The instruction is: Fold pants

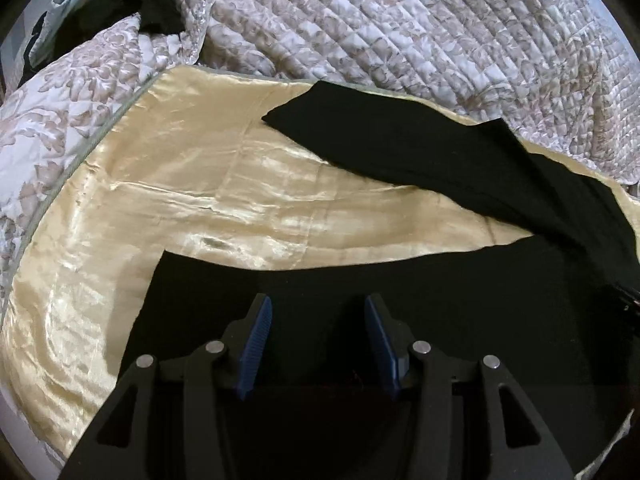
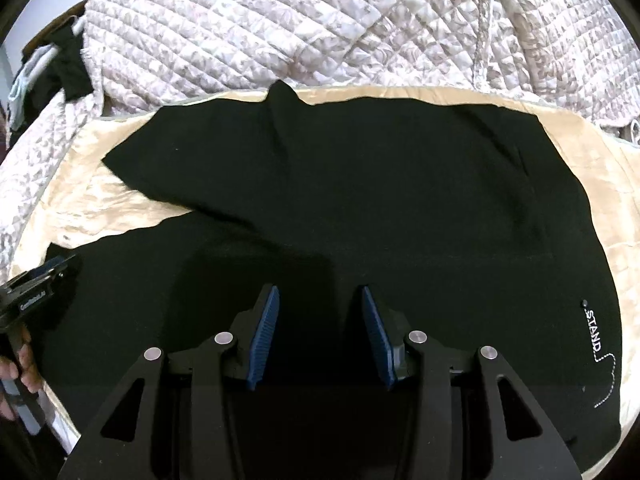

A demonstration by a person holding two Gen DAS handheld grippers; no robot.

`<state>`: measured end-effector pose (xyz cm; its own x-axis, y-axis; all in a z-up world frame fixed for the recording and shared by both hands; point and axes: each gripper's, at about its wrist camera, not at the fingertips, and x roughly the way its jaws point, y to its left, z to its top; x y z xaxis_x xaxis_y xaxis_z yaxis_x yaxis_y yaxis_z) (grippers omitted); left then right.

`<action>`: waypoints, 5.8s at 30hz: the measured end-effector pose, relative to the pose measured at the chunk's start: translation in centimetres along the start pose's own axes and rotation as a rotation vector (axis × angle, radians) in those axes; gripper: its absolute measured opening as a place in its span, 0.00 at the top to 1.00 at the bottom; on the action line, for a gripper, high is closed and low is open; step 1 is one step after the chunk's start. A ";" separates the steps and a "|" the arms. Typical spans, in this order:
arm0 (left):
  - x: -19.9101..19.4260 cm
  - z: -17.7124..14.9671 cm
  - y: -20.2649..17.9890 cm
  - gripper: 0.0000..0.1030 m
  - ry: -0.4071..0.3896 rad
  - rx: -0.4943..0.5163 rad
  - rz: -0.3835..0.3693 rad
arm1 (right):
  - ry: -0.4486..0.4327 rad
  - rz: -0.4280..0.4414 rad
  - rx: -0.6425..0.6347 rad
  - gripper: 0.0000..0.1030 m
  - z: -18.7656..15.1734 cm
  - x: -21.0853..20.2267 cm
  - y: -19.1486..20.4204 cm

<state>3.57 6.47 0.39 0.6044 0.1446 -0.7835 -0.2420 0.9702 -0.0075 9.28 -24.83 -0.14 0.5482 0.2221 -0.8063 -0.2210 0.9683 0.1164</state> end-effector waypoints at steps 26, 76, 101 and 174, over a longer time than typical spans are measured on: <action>-2.2 -0.6 -6.5 0.50 -0.037 0.219 -0.119 | -0.010 0.005 0.028 0.50 -0.5 -2.3 -1.5; 6.7 15.4 -10.5 0.96 -0.201 0.247 -0.159 | -0.079 -0.031 -0.083 0.94 16.4 2.7 -7.7; -7.2 -8.2 -4.1 0.88 -0.097 0.114 -0.240 | 0.002 0.099 0.393 0.75 -9.0 -10.6 -7.1; -10.0 -4.8 9.3 0.71 -0.166 -0.323 0.055 | -0.351 -0.252 0.766 0.81 -11.8 -17.0 -16.1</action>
<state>-8.37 13.08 5.19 0.6926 0.2503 -0.6765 -0.4885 0.8528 -0.1845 -6.05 -45.55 4.86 0.7518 -0.1085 -0.6504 0.4733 0.7755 0.4178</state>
